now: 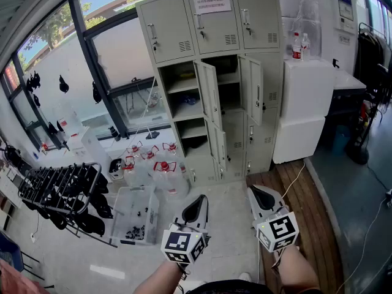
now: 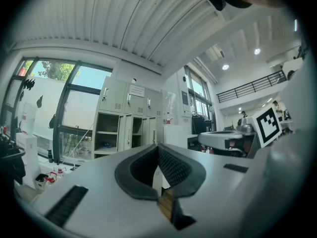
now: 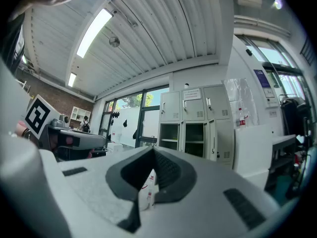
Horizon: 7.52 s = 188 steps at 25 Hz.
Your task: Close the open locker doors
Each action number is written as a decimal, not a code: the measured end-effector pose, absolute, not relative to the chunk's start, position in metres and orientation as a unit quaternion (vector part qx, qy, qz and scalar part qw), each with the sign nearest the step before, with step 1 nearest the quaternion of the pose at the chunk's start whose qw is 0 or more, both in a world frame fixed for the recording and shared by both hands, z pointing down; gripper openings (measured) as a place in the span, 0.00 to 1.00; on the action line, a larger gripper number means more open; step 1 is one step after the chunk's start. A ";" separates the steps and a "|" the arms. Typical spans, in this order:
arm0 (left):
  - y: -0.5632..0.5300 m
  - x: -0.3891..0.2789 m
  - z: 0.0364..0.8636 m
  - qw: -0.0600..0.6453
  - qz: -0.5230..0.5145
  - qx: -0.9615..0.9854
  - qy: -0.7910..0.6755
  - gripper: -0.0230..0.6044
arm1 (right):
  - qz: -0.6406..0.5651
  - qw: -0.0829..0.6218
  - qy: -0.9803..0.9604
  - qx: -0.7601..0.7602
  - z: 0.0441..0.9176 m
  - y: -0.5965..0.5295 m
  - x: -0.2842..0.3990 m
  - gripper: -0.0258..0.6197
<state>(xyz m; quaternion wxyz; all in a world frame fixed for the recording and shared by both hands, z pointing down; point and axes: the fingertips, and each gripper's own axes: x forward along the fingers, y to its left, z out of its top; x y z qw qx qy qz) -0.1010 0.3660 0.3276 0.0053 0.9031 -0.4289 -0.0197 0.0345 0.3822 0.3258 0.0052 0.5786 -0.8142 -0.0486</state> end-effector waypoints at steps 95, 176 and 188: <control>-0.025 -0.127 0.355 0.021 -0.008 0.929 -0.369 0.57 | -0.017 -0.008 -0.794 0.607 0.334 0.021 0.000 0.40; -0.224 0.077 0.348 0.005 0.001 0.858 -0.514 0.24 | 0.003 -0.031 -0.890 0.454 0.341 -0.190 0.186 0.40; -0.220 0.014 0.347 -0.001 -0.003 0.820 -0.572 0.20 | -0.001 -0.028 -0.911 0.411 0.335 -0.209 0.142 0.40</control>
